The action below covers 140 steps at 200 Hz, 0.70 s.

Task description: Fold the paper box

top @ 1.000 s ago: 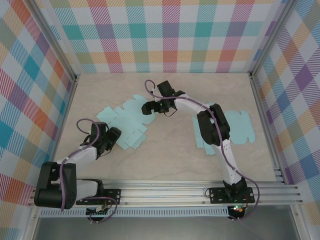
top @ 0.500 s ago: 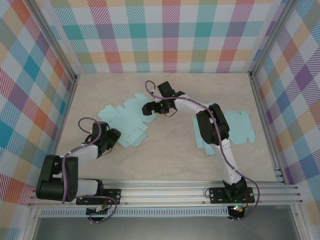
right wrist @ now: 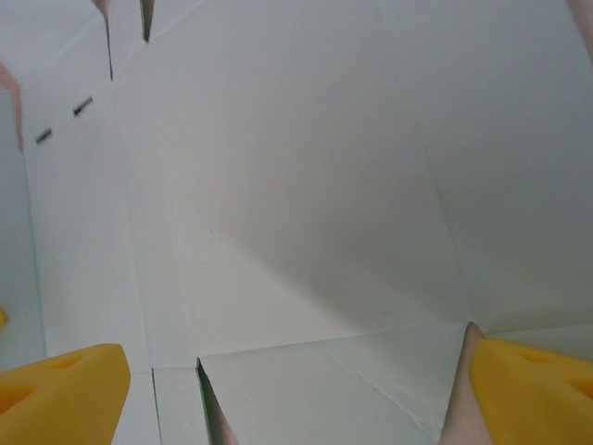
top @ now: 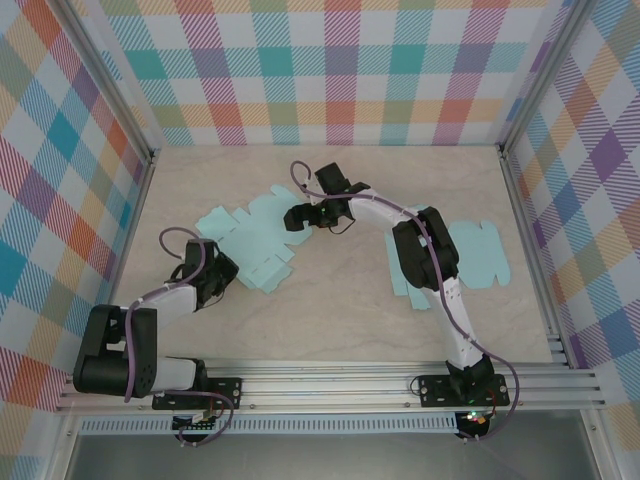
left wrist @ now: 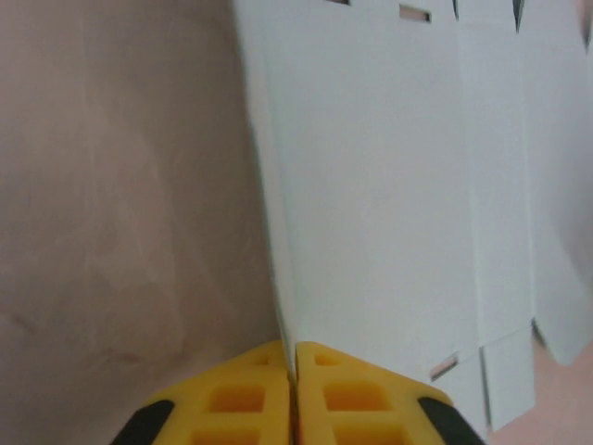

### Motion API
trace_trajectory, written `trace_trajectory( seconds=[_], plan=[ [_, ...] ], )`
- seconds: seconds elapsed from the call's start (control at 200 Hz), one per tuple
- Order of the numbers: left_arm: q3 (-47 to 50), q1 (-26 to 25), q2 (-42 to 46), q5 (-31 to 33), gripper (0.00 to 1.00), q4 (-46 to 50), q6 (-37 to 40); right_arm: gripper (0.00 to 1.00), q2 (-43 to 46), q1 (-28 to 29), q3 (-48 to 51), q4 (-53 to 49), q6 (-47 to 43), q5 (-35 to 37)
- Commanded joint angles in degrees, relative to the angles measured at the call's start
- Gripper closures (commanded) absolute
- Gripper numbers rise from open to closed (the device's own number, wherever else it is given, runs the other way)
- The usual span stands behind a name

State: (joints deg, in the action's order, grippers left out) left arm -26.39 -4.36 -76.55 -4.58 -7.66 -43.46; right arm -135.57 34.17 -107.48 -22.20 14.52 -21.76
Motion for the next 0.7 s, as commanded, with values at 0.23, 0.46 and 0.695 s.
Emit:
trace_trajectory(
  seconds=[0.23, 0.46, 0.695],
  plan=[
    [-12.37, -0.78, 8.44, -1.92, 1.0, 13.42, 20.32, 0.03, 15.46, 0.41, 9.51, -1.81, -4.28, 3.5],
    [-26.33, -7.09, 10.67, -5.44, 1.0, 25.85, 38.22, 0.0, 30.08, 0.29, 18.11, -2.46, -8.79, 7.49],
    [-45.0, -16.46, 5.36, 0.01, 1.0, 39.97, 57.73, 0.0, 45.82, 0.37, 25.54, -2.98, -12.57, 13.38]
  ],
)
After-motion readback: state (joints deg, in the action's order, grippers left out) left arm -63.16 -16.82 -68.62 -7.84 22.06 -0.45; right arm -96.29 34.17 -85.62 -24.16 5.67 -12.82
